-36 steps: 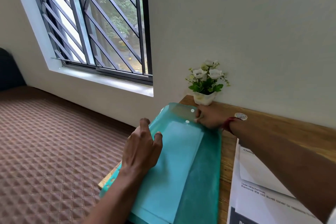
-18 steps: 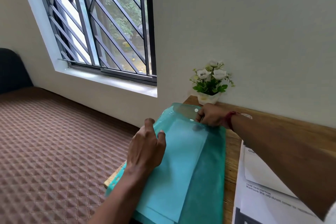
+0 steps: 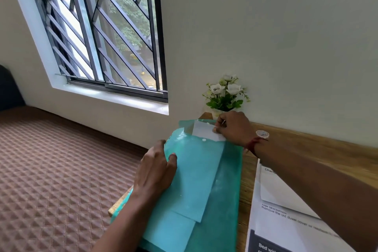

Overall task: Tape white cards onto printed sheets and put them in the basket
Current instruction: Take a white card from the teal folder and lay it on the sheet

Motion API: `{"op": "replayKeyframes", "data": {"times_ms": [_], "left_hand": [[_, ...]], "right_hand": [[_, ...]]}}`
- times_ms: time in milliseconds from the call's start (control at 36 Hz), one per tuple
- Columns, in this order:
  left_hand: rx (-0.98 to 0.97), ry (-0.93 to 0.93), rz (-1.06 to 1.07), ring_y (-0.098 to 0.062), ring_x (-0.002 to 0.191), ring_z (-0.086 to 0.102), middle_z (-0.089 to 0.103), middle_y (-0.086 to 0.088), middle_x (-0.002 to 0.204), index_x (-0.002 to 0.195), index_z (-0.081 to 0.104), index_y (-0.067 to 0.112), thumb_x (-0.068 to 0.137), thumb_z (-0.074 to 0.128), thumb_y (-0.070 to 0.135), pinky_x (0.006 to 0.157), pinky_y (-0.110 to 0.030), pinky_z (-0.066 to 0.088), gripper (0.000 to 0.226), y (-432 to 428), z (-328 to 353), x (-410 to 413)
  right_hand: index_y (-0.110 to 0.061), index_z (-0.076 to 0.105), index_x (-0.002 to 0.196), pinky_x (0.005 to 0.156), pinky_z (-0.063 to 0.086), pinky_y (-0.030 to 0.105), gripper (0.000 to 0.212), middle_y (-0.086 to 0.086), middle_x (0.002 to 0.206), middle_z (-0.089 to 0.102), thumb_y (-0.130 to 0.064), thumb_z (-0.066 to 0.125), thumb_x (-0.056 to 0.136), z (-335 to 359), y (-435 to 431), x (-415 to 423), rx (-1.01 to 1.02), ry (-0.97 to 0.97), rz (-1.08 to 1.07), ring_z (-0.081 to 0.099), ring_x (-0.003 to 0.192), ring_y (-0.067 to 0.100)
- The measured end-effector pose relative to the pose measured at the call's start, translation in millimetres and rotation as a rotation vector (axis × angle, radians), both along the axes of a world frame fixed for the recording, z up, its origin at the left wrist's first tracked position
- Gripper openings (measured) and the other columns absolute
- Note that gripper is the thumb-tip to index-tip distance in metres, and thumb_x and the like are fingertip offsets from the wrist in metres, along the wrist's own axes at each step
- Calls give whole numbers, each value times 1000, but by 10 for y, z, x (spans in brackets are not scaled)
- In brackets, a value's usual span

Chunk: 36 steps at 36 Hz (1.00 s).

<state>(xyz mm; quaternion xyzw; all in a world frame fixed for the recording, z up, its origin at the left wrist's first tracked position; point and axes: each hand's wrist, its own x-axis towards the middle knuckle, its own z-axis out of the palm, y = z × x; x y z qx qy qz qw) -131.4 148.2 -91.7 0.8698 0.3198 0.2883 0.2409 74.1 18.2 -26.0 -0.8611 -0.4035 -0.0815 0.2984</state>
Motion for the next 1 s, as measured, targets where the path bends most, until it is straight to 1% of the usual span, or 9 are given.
{"op": "replayKeyframes", "data": {"times_ms": [83,222,306,417,556,722,833,917,1000], "left_hand": [[55,92,-33,-31,109,57,60,-10,116,137,48,33,90,51,37,90,-38,49,47,22,-48,13],[192,228,-66,-31,128,46,45,-13,145,146,40,41,95,46,41,105,-38,42,51,38,-99,44],[253,260,-82,-32,126,49,45,-14,146,146,40,40,94,40,42,105,-38,42,51,39,-87,46],[289,311,-80,-34,125,51,46,-15,147,144,42,42,86,27,46,107,-41,41,60,46,-86,50],[322,314,-80,-33,123,54,52,-16,140,143,46,40,81,12,50,104,-38,43,71,39,-91,43],[327,297,-74,-36,119,56,55,-18,136,139,52,37,83,17,45,100,-40,47,67,15,-62,17],[322,316,-76,-35,123,54,54,-16,139,140,50,38,83,25,41,102,-40,44,62,-28,-7,3],[383,312,-77,-38,113,60,58,-18,134,137,54,36,83,23,42,97,-43,46,63,7,-5,28],[432,319,-93,-40,103,64,60,-20,131,136,57,33,84,22,41,92,-49,51,63,10,52,54]], "right_hand": [[-17,71,88,71,53,31,8,2,86,73,-24,73,84,42,-75,-68,67,-170,0,66,78,21],[-17,70,94,60,49,28,7,5,83,74,-16,67,89,128,-213,-77,188,-377,11,68,72,26],[-17,68,97,61,56,36,8,5,83,74,-18,63,91,190,-307,-74,218,-446,40,69,70,27],[-17,68,96,61,56,38,8,3,83,74,-14,63,90,262,-408,-139,263,-532,77,69,70,27],[-15,67,93,62,57,41,8,6,79,73,-12,63,88,454,-449,-164,433,-508,26,69,70,28],[-15,67,91,61,57,40,8,2,77,73,-8,65,87,803,-570,-199,543,-531,-3,69,66,23],[-12,68,90,60,56,31,11,-1,76,73,-2,68,85,946,-734,-217,612,-543,-6,68,64,18],[-10,69,89,62,56,32,13,2,79,73,1,67,85,1002,-863,-227,664,-508,-18,69,68,16],[-9,69,88,58,53,34,6,5,70,70,-4,67,87,1017,-1004,-261,706,-484,-44,65,60,17]]}}
